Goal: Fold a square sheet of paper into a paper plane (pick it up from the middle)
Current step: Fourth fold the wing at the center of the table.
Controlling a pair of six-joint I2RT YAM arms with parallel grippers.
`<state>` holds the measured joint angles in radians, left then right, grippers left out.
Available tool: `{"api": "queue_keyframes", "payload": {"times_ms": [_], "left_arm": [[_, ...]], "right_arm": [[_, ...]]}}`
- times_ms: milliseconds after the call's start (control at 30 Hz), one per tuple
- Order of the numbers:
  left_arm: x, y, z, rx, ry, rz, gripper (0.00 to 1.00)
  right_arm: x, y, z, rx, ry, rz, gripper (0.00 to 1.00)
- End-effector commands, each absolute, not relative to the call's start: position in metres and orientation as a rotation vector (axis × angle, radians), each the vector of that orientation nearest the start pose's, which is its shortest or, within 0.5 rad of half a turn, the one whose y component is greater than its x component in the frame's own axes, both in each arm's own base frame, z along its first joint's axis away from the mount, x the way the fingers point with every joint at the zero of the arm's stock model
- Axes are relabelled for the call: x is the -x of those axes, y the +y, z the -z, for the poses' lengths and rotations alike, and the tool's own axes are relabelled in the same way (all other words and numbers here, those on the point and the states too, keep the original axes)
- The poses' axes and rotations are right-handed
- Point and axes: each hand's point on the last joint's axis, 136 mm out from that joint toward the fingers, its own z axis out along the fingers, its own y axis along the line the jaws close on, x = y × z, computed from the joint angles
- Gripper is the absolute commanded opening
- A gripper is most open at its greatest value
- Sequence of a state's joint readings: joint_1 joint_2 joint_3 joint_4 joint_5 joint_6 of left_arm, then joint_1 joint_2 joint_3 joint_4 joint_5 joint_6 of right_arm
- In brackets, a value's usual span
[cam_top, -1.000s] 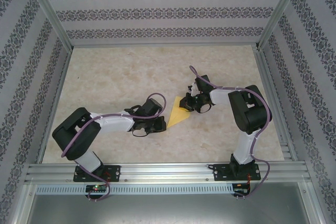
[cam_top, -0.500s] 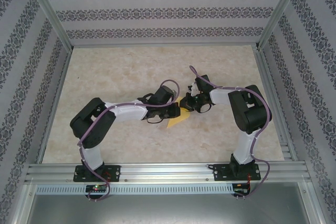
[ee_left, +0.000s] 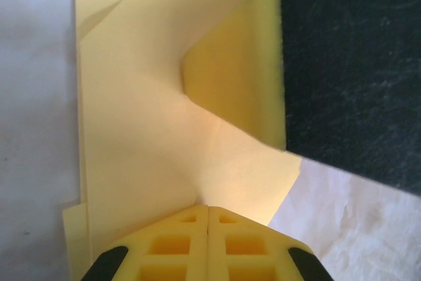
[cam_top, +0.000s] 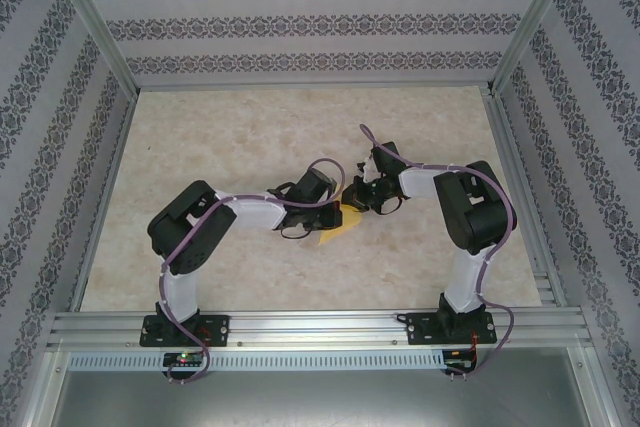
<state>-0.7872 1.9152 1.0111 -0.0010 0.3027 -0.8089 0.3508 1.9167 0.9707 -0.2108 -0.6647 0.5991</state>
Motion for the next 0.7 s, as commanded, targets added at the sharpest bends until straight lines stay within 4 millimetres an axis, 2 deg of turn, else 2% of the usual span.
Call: {"api": "queue_keyframes", "payload": {"times_ms": [0,333,667], "left_arm": [[-0.259,-0.332,0.008,-0.092,2.836,0.926,0.04],[-0.222,-0.311,0.025,-0.028,2.869,1.034,0.04],[-0.199,-0.304,0.020,-0.238,2.893,1.036,0.03]], "right_arm": [[-0.287,0.181,0.072,-0.314,3.120,-0.727,0.10],[-0.283,0.173,0.079,-0.316,3.159,-0.651,0.09],[-0.283,0.171,0.082,-0.327,3.164,-0.636,0.09]]}}
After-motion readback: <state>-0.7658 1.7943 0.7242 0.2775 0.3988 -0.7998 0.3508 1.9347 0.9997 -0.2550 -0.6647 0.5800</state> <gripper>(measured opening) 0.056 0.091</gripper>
